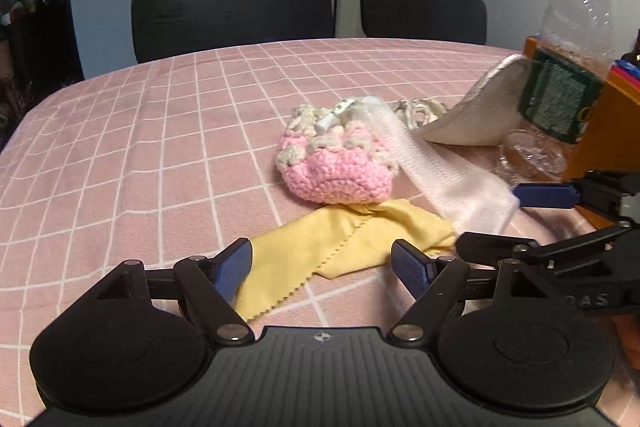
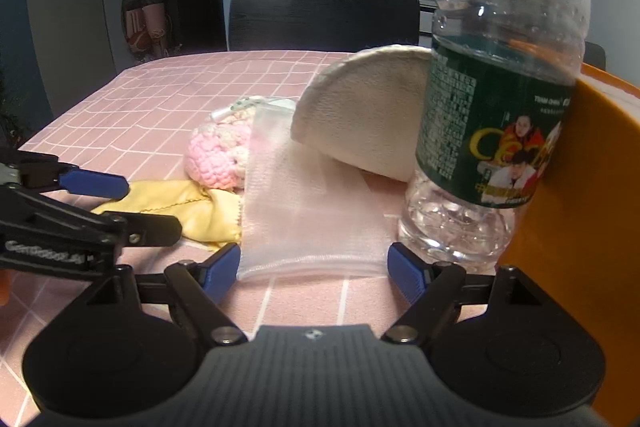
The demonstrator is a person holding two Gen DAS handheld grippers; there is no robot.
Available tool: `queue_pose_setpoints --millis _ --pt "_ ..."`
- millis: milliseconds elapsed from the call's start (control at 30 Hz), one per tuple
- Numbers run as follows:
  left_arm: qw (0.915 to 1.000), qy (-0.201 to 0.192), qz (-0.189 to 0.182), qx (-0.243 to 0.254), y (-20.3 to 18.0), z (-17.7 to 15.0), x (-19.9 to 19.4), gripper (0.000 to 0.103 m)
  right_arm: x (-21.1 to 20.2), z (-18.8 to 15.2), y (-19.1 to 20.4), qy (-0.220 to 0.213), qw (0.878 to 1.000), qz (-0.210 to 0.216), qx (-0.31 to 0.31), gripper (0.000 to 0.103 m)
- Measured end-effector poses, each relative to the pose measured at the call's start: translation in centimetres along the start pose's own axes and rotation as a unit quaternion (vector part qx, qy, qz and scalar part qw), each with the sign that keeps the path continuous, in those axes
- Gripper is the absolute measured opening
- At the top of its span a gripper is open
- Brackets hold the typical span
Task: Organize soft objects
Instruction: 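Grasp the yellow cloth with the left gripper while the right grasps the mesh bag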
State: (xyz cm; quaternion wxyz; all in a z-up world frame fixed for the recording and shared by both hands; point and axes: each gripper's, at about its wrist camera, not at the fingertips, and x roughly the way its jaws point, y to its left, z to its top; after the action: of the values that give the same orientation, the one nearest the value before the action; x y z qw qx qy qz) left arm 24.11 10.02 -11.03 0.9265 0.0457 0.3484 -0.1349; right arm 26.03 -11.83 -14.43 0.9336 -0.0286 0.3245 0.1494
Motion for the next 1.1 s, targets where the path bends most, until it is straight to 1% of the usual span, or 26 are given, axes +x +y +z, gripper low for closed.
queue_pose_setpoints --millis 33,100,200,267,333,367,400,467,500,533,567,600,633,667,700,733,767,833,933,1100 --pt "1.0 0.001 0.008 0.006 -0.2 0.0 0.1 0.093 0.0 0.0 0.1 0.0 1.0 -0.002 -0.003 0.08" --pt "0.9999 0.002 0.006 0.009 -0.4 0.0 0.1 0.094 0.1 -0.2 0.4 -0.001 1.0 -0.01 -0.015 0.075" --pt "0.9999 0.005 0.009 0.008 -0.6 0.1 0.1 0.094 0.2 -0.2 0.6 -0.003 1.0 -0.007 -0.02 0.07" --pt "0.9999 0.006 0.01 0.008 -0.8 0.2 0.1 0.093 0.2 -0.2 0.6 -0.005 1.0 -0.009 -0.019 0.065" --pt "0.9999 0.008 0.008 0.004 -1.0 0.4 0.1 0.09 0.1 -0.2 0.5 -0.007 1.0 -0.012 -0.017 0.055" --pt "0.9999 0.008 0.01 0.005 -1.1 0.5 0.2 0.088 0.0 -0.2 0.5 -0.009 1.0 -0.014 -0.017 0.053" --pt "0.9999 0.007 0.009 0.006 -1.1 0.5 0.2 0.087 -0.1 -0.2 0.5 -0.01 1.0 -0.014 -0.017 0.049" --pt "0.9999 0.004 0.008 0.007 -1.3 0.6 0.2 0.08 -0.4 -0.3 0.6 -0.011 1.0 -0.016 -0.019 0.044" --pt "0.9999 0.002 0.007 0.007 -1.3 0.6 0.2 0.078 -0.5 -0.3 0.7 -0.012 1.0 -0.016 -0.021 0.038" --pt "0.9999 0.0 0.006 0.009 -1.6 0.5 0.1 0.07 -0.6 -0.3 0.7 -0.013 1.0 -0.016 -0.022 0.034" --pt "0.9999 -0.001 0.005 0.01 -1.8 0.5 0.0 0.063 -0.6 -0.3 0.8 -0.013 1.0 -0.018 -0.022 0.031" --pt "0.9999 -0.003 0.005 0.01 -2.0 0.4 -0.1 0.06 -0.6 -0.4 0.8 -0.014 0.999 -0.019 -0.023 0.025" --pt "0.9999 -0.004 0.006 0.012 -2.3 0.4 -0.2 0.053 -0.6 -0.4 0.9 -0.014 0.999 -0.021 -0.025 0.021" --pt "0.9998 -0.007 0.009 0.014 -2.6 0.3 -0.3 0.049 -0.6 -0.4 1.0 -0.014 0.999 -0.022 -0.027 0.019" --pt "0.9998 -0.01 0.005 0.014 -2.8 0.2 -0.4 0.041 -0.5 -0.3 1.0 -0.015 0.999 -0.022 -0.03 0.014" --pt "0.9999 -0.011 0.001 0.013 -3.1 0.1 -0.5 0.029 -0.5 -0.3 1.1 -0.015 0.999 -0.022 -0.034 0.009" --pt "0.9998 -0.012 0.006 0.016 -3.5 0.0 -0.6 0.021 -0.5 -0.3 1.3 -0.015 0.999 -0.023 -0.039 0.007" --pt "0.9997 -0.013 0.007 0.019 -4.1 -0.3 -0.8 0.008 -0.5 -0.3 1.7 -0.015 0.998 -0.025 -0.048 0.003" --pt "0.9998 -0.014 0.013 0.01 -4.4 -0.7 -1.3 0.006 -0.8 -0.3 2.0 -0.011 0.998 -0.019 -0.054 0.002" --pt "0.9995 -0.014 0.002 -0.029 -4.0 -2.1 -3.6 0.006 -2.9 -0.8 1.7 -0.003 0.999 -0.003 -0.042 0.002"
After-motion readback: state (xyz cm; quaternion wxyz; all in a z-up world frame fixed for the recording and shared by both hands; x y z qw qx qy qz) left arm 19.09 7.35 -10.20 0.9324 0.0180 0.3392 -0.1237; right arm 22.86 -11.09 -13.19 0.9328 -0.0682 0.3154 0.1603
